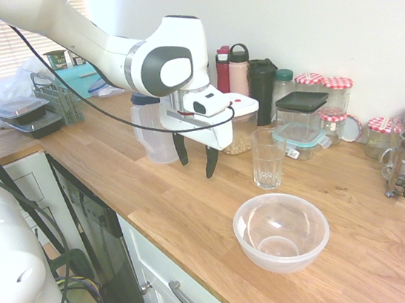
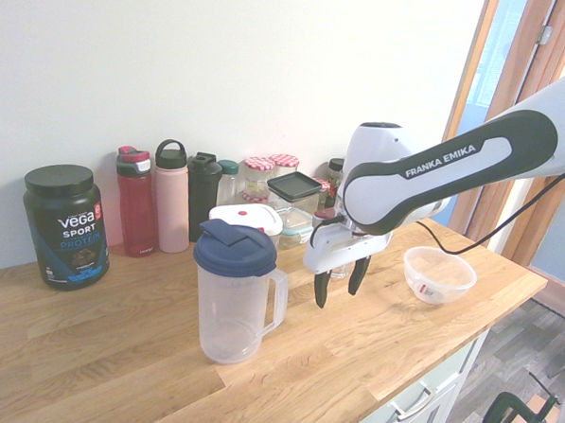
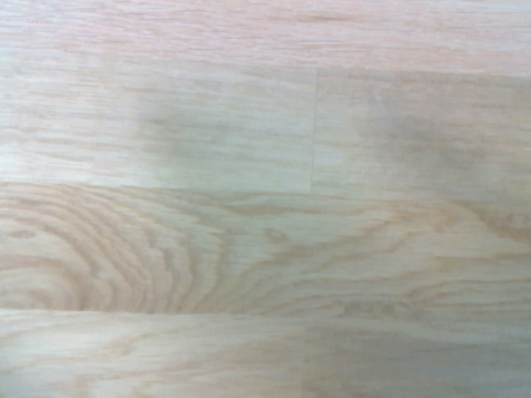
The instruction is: Pour me some water
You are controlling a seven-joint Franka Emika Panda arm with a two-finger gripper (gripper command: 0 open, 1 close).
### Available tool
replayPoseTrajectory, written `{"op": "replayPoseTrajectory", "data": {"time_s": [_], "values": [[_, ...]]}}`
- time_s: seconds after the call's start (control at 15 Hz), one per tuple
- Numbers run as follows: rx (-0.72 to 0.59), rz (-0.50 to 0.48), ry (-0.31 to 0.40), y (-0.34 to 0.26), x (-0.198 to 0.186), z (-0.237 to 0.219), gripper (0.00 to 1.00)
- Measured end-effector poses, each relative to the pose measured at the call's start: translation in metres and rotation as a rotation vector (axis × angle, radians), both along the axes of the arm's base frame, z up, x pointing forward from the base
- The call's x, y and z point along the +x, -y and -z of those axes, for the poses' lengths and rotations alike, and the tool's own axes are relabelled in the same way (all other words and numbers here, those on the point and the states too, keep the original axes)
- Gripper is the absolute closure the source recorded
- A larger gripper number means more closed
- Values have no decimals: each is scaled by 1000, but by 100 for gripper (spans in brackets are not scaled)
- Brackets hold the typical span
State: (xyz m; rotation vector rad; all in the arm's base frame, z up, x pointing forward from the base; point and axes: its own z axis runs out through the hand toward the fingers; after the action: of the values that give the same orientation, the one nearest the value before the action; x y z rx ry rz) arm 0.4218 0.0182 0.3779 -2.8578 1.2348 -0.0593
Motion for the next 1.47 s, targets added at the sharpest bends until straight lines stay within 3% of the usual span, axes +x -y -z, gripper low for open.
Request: {"op": "replayPoseTrajectory", "data": {"time_s": [0.27,0.67,0.93,1.2,1.27,1.47], "values": [[19,-14,10,-4,-6,-13,0],[88,-242,135,-48,-78,-114,0],[83,-338,228,-104,-134,-108,0],[55,-332,314,-154,-131,-96,0],[60,-325,315,-158,-123,-93,100],[53,-312,316,-162,-95,-88,100]]}}
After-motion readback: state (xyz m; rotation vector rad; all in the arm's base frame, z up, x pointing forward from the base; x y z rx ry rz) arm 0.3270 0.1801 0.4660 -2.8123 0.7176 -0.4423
